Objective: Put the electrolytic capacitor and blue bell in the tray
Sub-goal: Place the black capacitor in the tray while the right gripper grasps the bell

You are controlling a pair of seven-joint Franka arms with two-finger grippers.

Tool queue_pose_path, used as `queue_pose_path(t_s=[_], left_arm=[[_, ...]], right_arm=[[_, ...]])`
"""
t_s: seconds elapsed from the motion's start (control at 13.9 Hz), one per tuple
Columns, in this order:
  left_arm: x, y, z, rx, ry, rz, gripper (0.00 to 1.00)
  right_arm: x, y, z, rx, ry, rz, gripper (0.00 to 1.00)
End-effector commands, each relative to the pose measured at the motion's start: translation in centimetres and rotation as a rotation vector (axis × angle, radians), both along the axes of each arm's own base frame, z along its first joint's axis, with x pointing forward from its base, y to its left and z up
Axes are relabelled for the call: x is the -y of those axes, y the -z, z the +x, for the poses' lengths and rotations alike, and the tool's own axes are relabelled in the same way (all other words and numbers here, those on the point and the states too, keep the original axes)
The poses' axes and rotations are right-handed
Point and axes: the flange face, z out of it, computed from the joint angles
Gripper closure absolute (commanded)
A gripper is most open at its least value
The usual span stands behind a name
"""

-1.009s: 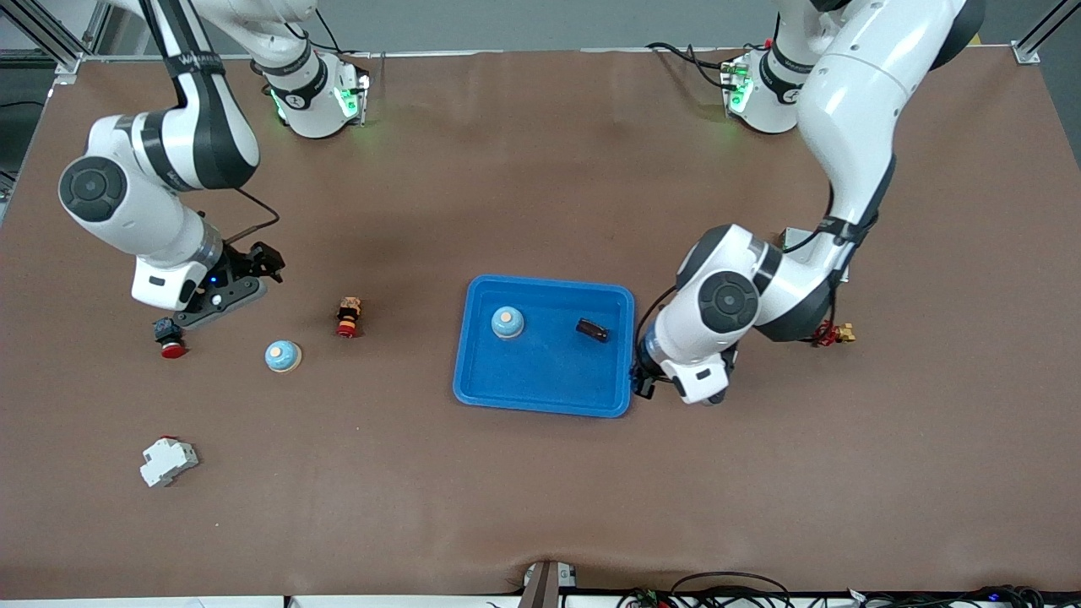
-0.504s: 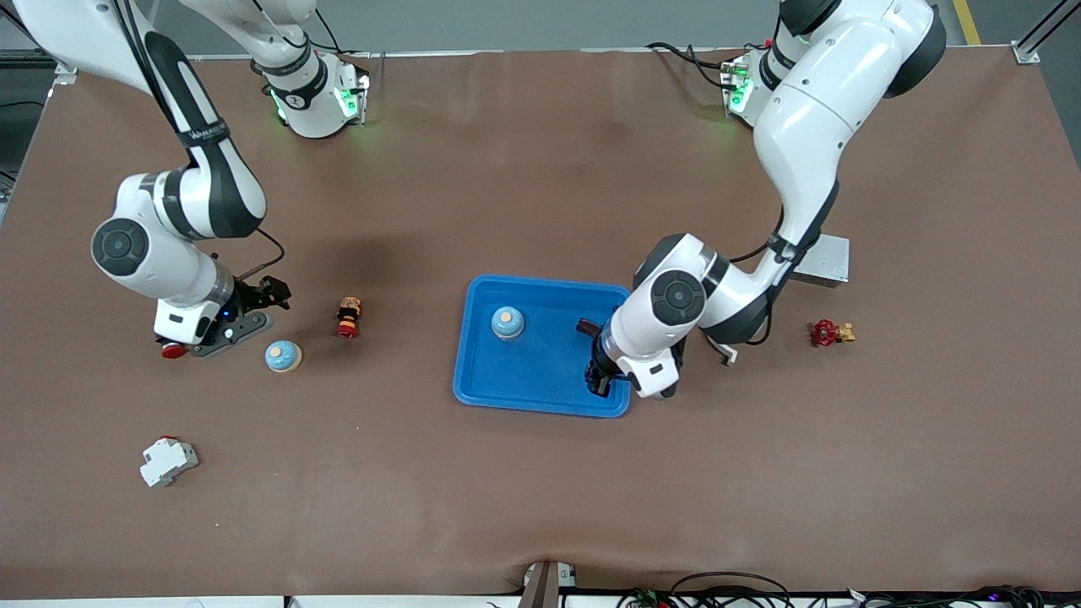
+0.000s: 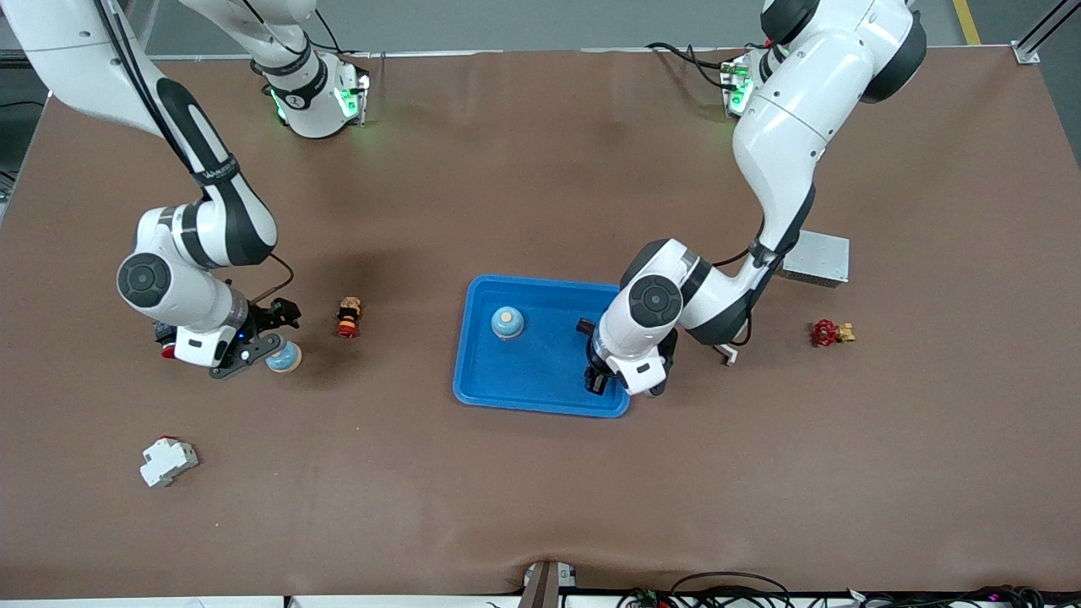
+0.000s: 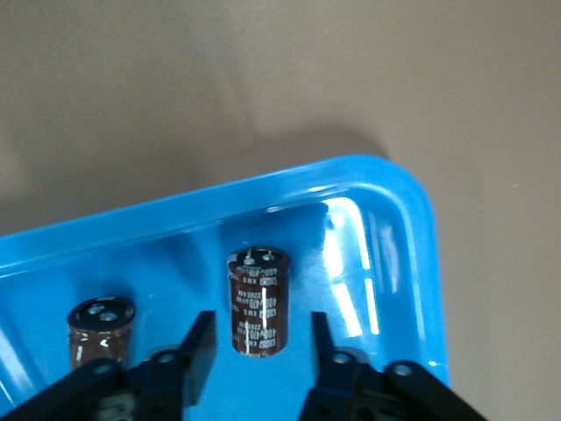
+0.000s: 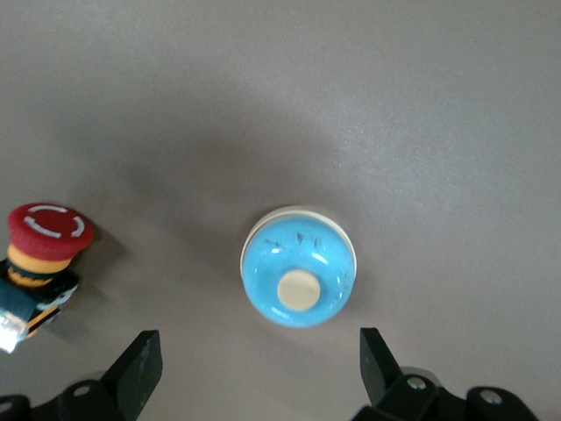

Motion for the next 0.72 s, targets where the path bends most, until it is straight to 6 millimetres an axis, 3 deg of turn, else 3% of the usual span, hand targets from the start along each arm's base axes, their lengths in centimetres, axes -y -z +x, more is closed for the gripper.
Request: queue_pose_path(t_s=[0.0, 0.22, 0.36, 0.65], left_arm=[[-0.7, -4.3, 1.3, 0.056, -0.017, -0.003, 0.0], [-4.5, -10.8, 3.0, 0.115, 0.082, 0.072, 0.0], [-7.4, -16.7, 3.5, 0.154, 0.237, 0.109, 0.0], [-16.2, -25.0, 4.4, 0.16, 0.441, 0.206, 0.0]], right_arm=[[0.5, 0.8, 1.0, 0.003, -0.024, -0.006, 0.0], [0.5, 1.8, 1.6, -0.003, -0.026, -0.002, 0.0], [0.6, 2.5, 2.0, -0.005, -0.03, -0.001, 0.0], [0.6, 3.9, 2.1, -0.009, -0.032, 0.004, 0.0]])
